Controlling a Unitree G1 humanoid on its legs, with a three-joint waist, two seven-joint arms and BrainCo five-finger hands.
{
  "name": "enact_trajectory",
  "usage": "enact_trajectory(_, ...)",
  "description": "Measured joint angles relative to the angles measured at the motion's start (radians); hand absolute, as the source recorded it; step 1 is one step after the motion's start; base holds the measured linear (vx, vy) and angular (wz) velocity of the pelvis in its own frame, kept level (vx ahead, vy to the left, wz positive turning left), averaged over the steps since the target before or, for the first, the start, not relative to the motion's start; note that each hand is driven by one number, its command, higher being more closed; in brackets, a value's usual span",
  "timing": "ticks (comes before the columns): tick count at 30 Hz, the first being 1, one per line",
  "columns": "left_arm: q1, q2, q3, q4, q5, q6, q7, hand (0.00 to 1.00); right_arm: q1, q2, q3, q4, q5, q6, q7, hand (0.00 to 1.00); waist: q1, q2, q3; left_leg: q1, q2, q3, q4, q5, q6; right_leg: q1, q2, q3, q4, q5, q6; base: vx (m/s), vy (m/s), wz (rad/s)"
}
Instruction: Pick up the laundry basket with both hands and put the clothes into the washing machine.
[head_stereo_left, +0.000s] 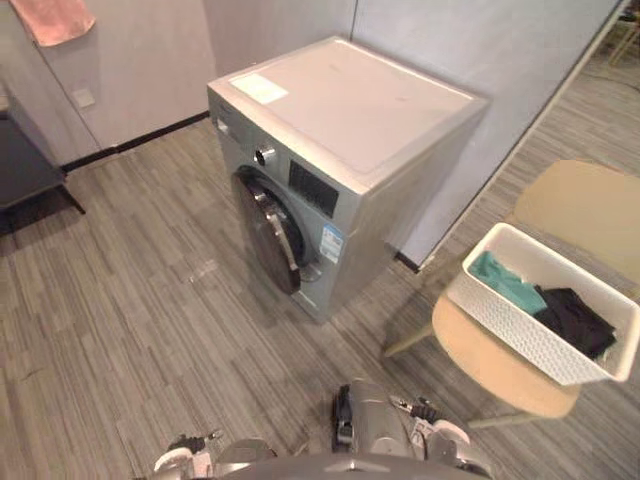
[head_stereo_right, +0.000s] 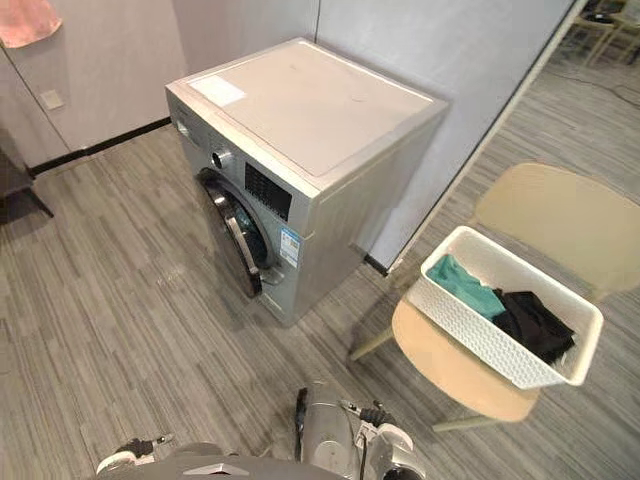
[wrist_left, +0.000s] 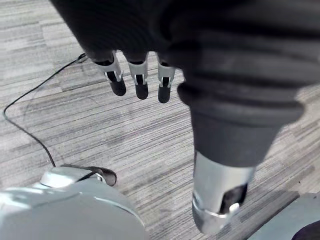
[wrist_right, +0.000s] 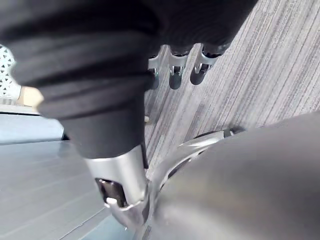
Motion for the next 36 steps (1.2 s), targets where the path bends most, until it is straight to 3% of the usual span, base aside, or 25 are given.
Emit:
enact_trajectory(3,-0.003,-0.013,0.04,-0.002,0.021,0.0,-0.007,0.0,-0.003,0.017,-0.001,0.0,-0.001,0.012,0.003,0.0,0.006,-0.005,-0.011,0.037,0.04,-0.027,0.016,-0.073,-0.05,0.053,0.011,-0.001,-0.081,0.065,-0.036,0.49,-0.266,0.25)
enact_trajectory(4,-0.001,-0.03,0.05,-0.001,0.035,0.002,-0.013,0.0,-0.007,0.006,-0.006,-0.003,-0.011,0.013,0.003,0.0,0.0,0.034,-0.023,0.028,0.08,-0.043,0.075,-0.088,-0.067,0.076,0.036,-0.047,-0.067,0.016,-0.049,0.46,-0.256,0.54)
enact_trajectory(6,-0.012,-0.048,0.051,-0.012,0.035,0.0,-0.02,0.0,-0.006,0.005,-0.016,-0.008,-0.013,0.016,0.002,0.0,-0.007,0.058,-0.033,-0.057,0.117,-0.048,0.294,-0.062,-0.089,0.118,0.043,-0.093,-0.065,-0.023,-0.076,0.46,-0.252,0.63)
enact_trajectory(7,-0.011,-0.063,0.051,-0.03,0.033,0.0,-0.018,0.0,-0.005,0.001,-0.018,-0.014,-0.013,0.016,0.001,0.0,-0.004,0.075,-0.035,-0.134,0.15,-0.048,0.48,-0.015,-0.123,0.17,0.058,-0.112,-0.081,-0.042,-0.091,0.35,-0.185,0.35)
enact_trajectory(9,-0.009,-0.074,0.048,-0.049,0.033,-0.001,-0.02,0.0,-0.011,0.0,-0.008,-0.014,-0.012,0.016,-0.004,0.0,0.008,0.081,-0.038,-0.217,0.183,-0.034,0.713,0.016,-0.148,0.241,0.078,-0.12,-0.117,-0.053,-0.104,0.39,-0.151,-0.01)
enact_trajectory(10,-0.011,-0.074,0.027,-0.062,0.033,-0.001,-0.019,0.0,-0.018,0.004,0.01,-0.014,-0.011,0.016,-0.006,0.0,0.008,0.078,-0.038,-0.256,0.201,0.006,0.775,0.013,-0.143,0.285,0.08,-0.115,-0.149,-0.053,-0.104,0.33,-0.103,-0.16)
enact_trajectory(12,-0.013,-0.08,-0.009,-0.078,0.033,-0.003,-0.018,0.0,-0.026,0.013,0.03,-0.016,-0.011,0.017,-0.009,0.0,0.001,0.078,-0.039,-0.289,0.253,0.082,0.738,0.001,-0.117,0.33,0.08,-0.108,-0.19,-0.05,-0.099,0.3,-0.051,-0.15)
enact_trajectory(13,-0.021,-0.09,-0.013,-0.078,0.033,-0.003,-0.018,0.0,-0.035,0.022,0.031,-0.021,-0.011,0.018,-0.01,0.0,0.005,0.077,-0.039,-0.29,0.286,0.117,0.637,-0.009,-0.099,0.346,0.08,-0.096,-0.203,-0.048,-0.096,0.26,0.0,-0.25)
enact_trajectory(15,-0.026,-0.098,-0.018,-0.078,0.033,-0.002,-0.016,0.0,-0.037,0.029,0.035,-0.027,-0.01,0.02,-0.017,0.0,0.007,0.076,-0.04,-0.264,0.299,0.111,0.429,-0.007,-0.096,0.358,0.08,-0.074,-0.218,-0.042,-0.084,0.14,0.111,-0.44)
enact_trajectory(16,-0.026,-0.1,-0.019,-0.077,0.033,-0.001,-0.014,0.0,-0.036,0.03,0.065,-0.047,-0.01,0.02,-0.03,0.0,0.007,0.074,-0.043,-0.238,0.296,0.074,0.231,0.035,-0.09,0.347,0.078,-0.042,-0.22,-0.042,-0.066,0.1,0.182,-0.59)
enact_trajectory(17,-0.025,-0.1,-0.019,-0.074,0.033,0.0,-0.012,0.0,-0.031,0.03,0.082,-0.06,-0.011,0.02,-0.037,0.0,0.006,0.074,-0.045,-0.229,0.292,0.057,0.174,0.065,-0.088,0.338,0.077,-0.025,-0.215,-0.044,-0.056,0.05,0.255,-0.79)
enact_trajectory(18,-0.02,-0.102,-0.02,-0.065,0.034,-0.001,-0.001,0.0,-0.017,0.028,0.117,-0.09,-0.01,0.021,-0.04,0.0,0.007,0.078,-0.062,-0.212,0.281,0.043,0.096,0.15,-0.1,0.309,0.071,0.011,-0.187,-0.057,-0.032,0.04,0.327,-0.72)
enact_trajectory(19,-0.02,-0.1,-0.031,-0.052,0.034,0.0,0.005,0.0,0.001,0.031,0.16,-0.119,-0.005,0.02,-0.042,0.0,0.003,0.07,-0.079,-0.19,0.264,0.071,0.064,0.188,-0.209,0.283,0.049,0.05,-0.154,-0.072,-0.003,0.03,0.351,-0.69)
enact_trajectory(21,-0.018,-0.066,-0.046,-0.034,0.034,-0.001,0.01,0.0,0.033,0.045,0.232,-0.166,-0.002,0.02,-0.04,0.0,-0.005,0.028,-0.093,-0.175,0.217,0.112,0.039,0.184,-0.184,0.283,0.006,0.084,-0.164,-0.066,0.028,0.01,0.307,-0.37)
enact_trajectory(23,-0.017,-0.028,-0.103,-0.018,0.038,0.001,0.016,0.0,0.076,0.061,0.374,-0.244,-0.003,0.022,-0.031,0.0,-0.014,-0.01,-0.123,-0.155,0.16,0.145,-0.016,0.201,-0.152,0.286,-0.039,0.112,-0.238,-0.021,0.063,0.02,0.287,-0.25)
enact_trajectory(25,-0.016,-0.013,-0.147,-0.017,0.058,0.0,0.015,0.0,0.072,0.056,0.486,-0.302,-0.016,0.02,0.001,0.0,-0.011,-0.027,-0.134,-0.136,0.121,0.171,-0.068,0.226,-0.133,0.287,-0.056,0.141,-0.292,0.018,0.078,0.01,0.2,-0.31)
enact_trajectory(29,-0.019,0.001,-0.175,-0.013,0.104,0.0,0.0,0.0,0.023,0.024,0.668,-0.369,-0.091,0.015,0.099,0.0,-0.008,-0.029,-0.135,-0.123,0.072,0.205,-0.108,0.244,-0.106,0.296,-0.083,0.186,-0.378,0.08,0.087,-0.04,0.136,-0.24)
enact_trajectory(36,-0.035,0.018,-0.17,0.008,0.134,0.0,-0.006,0.0,-0.054,-0.036,0.889,-0.372,-0.088,0.015,0.196,0.0,-0.005,-0.044,-0.124,-0.109,0.059,0.207,-0.186,0.285,-0.097,0.282,-0.078,0.204,-0.429,0.115,0.085,-0.08,-0.008,-0.08)
